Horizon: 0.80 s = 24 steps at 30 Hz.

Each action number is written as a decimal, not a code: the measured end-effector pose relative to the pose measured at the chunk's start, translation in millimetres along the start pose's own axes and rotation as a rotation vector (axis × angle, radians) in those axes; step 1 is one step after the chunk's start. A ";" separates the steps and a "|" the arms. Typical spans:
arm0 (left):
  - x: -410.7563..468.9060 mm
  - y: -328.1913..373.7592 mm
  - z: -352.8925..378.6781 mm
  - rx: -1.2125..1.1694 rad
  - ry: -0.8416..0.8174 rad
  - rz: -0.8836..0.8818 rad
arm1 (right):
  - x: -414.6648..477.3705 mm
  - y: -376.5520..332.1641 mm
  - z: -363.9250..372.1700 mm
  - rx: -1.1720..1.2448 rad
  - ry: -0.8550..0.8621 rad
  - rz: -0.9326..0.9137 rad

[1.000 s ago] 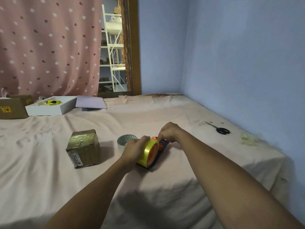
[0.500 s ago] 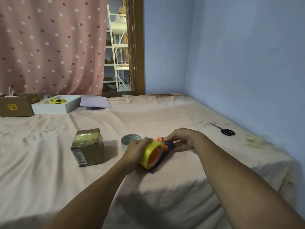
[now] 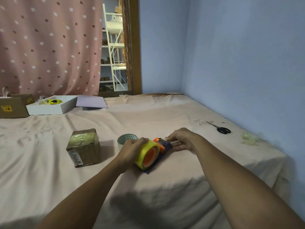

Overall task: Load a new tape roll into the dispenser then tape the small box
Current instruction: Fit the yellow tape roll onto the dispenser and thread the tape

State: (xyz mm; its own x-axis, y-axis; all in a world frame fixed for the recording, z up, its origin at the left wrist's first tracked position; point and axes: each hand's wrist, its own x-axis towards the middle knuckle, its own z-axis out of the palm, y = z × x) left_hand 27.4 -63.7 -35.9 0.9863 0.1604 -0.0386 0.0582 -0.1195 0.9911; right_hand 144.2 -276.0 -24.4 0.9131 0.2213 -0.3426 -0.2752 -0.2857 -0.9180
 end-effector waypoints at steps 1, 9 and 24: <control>-0.4 2.6 -1.3 0.027 0.000 0.016 | -0.1 1.6 -1.7 0.005 -0.009 0.002; 5.7 44.5 -1.0 0.454 -0.164 0.267 | -4.3 11.4 -2.2 0.056 -0.037 -0.025; 25.1 51.8 44.8 1.336 -0.352 0.331 | -13.8 17.0 -7.9 0.018 -0.116 -0.016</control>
State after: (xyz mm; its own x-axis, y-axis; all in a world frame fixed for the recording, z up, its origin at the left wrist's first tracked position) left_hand 62.1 -109.7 8.8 0.9576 -0.2823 -0.0578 -0.2754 -0.9556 0.1045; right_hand 129.3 -291.3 -33.7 0.8768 0.3323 -0.3477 -0.2671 -0.2646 -0.9266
